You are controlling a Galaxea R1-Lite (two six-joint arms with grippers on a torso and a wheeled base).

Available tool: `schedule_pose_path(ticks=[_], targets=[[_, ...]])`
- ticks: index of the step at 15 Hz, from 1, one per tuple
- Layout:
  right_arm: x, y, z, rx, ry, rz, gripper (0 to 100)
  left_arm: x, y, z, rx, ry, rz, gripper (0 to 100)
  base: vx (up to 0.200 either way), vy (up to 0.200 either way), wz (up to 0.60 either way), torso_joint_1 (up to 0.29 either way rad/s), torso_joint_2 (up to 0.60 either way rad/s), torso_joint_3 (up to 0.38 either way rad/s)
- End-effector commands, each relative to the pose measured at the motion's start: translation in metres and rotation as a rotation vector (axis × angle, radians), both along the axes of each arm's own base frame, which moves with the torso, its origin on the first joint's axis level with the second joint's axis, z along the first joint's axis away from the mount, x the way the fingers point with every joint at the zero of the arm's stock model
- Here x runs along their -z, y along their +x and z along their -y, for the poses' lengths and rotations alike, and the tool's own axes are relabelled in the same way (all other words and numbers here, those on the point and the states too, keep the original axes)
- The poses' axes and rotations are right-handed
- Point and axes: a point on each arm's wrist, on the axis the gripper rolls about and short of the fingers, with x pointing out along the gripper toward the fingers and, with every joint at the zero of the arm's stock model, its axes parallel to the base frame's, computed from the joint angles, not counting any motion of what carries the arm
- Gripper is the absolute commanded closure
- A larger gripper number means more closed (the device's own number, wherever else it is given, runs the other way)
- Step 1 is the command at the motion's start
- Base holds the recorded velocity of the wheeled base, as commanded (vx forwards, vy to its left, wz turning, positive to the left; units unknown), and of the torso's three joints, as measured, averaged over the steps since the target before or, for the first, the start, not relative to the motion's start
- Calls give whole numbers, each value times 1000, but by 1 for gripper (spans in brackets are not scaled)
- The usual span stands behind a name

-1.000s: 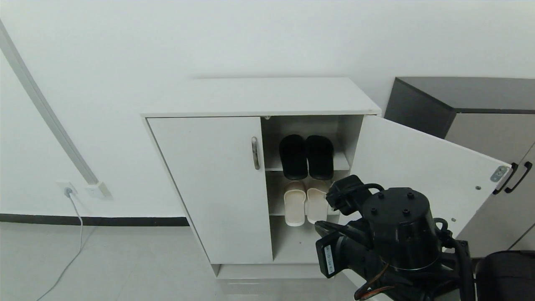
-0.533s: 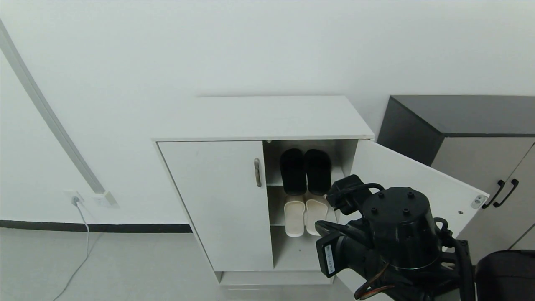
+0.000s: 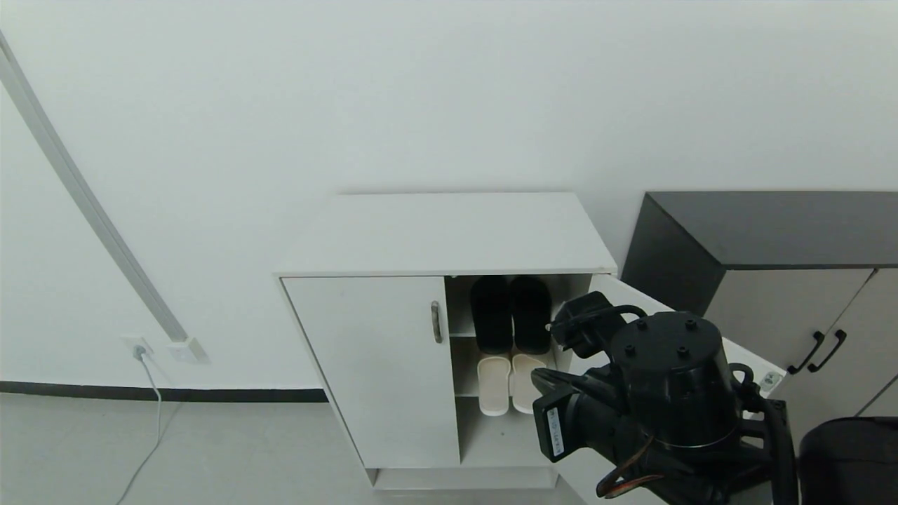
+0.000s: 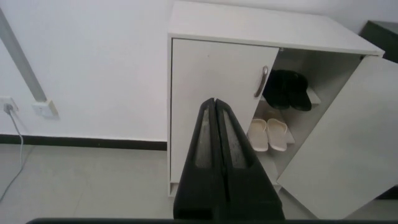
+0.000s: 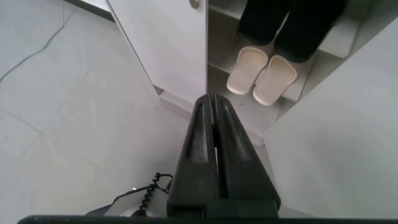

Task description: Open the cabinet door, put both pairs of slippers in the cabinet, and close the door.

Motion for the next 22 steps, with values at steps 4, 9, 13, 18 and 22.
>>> schedule_pose_path(ticks=[4,9,13,18,22], targets=[[0,0,1,2,1,1,100,0,0,0,0,0,1,100,0,0,0,267,-585,-323],[0,0,1,4,0,1,100,0,0,0,0,0,1,100,0,0,0,183,-410,-225],[-1,2,3,11,-1,8,100,0,0,0,0,1,-1,100,0,0,0,165,-360,-189],[2,0,5,-1,-2,40,100,0,0,0,0,0,1,100,0,0,0,53,-110,-56],[4,0,6,-4,-14,38,100,0,0,0,0,0,1,100,0,0,-450,1,1,2]])
